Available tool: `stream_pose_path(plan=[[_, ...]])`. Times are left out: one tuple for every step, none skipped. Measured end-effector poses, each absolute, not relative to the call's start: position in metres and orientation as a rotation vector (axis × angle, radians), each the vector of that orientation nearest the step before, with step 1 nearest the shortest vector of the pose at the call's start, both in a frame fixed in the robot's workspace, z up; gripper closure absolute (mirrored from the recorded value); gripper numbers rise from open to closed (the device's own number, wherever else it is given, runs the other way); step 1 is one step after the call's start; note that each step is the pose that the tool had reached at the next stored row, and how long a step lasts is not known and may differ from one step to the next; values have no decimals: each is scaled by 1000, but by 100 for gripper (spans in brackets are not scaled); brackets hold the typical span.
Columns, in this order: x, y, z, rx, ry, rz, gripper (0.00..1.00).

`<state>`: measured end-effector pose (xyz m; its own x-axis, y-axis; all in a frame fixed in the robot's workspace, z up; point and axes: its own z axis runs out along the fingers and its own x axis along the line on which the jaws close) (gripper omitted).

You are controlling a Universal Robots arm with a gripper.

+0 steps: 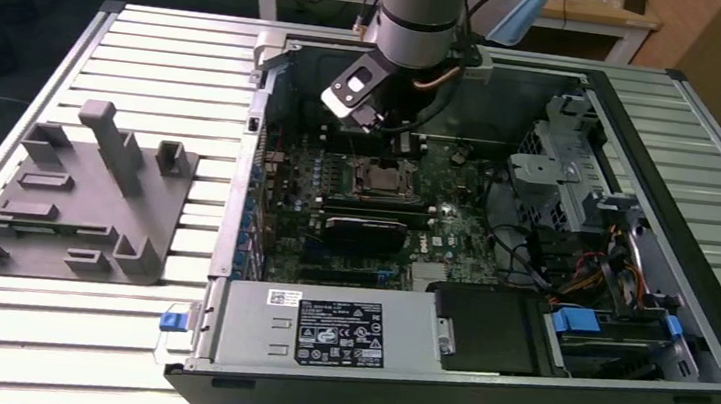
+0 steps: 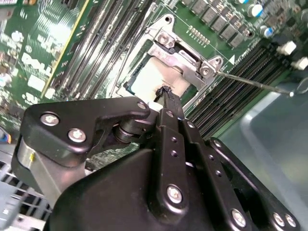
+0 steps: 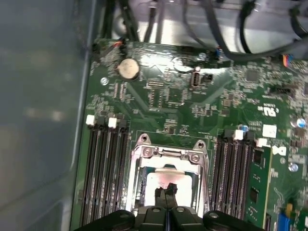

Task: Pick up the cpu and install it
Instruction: 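Close the cpu cover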

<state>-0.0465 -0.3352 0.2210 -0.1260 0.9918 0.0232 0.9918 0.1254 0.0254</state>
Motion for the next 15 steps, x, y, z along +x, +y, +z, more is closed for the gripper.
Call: stream_pose_path(plan=[[-46,-335,221,-2055,-2375,-54,89],[-47,-335,221,-2033,-2393,-54,89],[-46,-335,221,-2011,-2411,-54,89],[-46,-335,221,-1988,-2430,-53,89],[-46,-335,221,-1966,-2448,-53,89],[-46,-335,221,-1943,-2465,-53,89],[-46,-335,221,-1921,-2482,-53,89],[-47,-335,221,-1898,-2500,-53,89],[-47,-335,221,-1876,-2516,-52,89],[-47,-335,221,-1853,-2533,-52,89],[-47,-335,221,-1829,-2550,-51,89],[-47,-335,221,-1805,-2567,-51,89],[-46,-335,221,-1782,-2583,-50,89],[-46,-335,221,-1759,-2599,-50,89],[-47,-335,221,-1736,-2614,-49,89]])
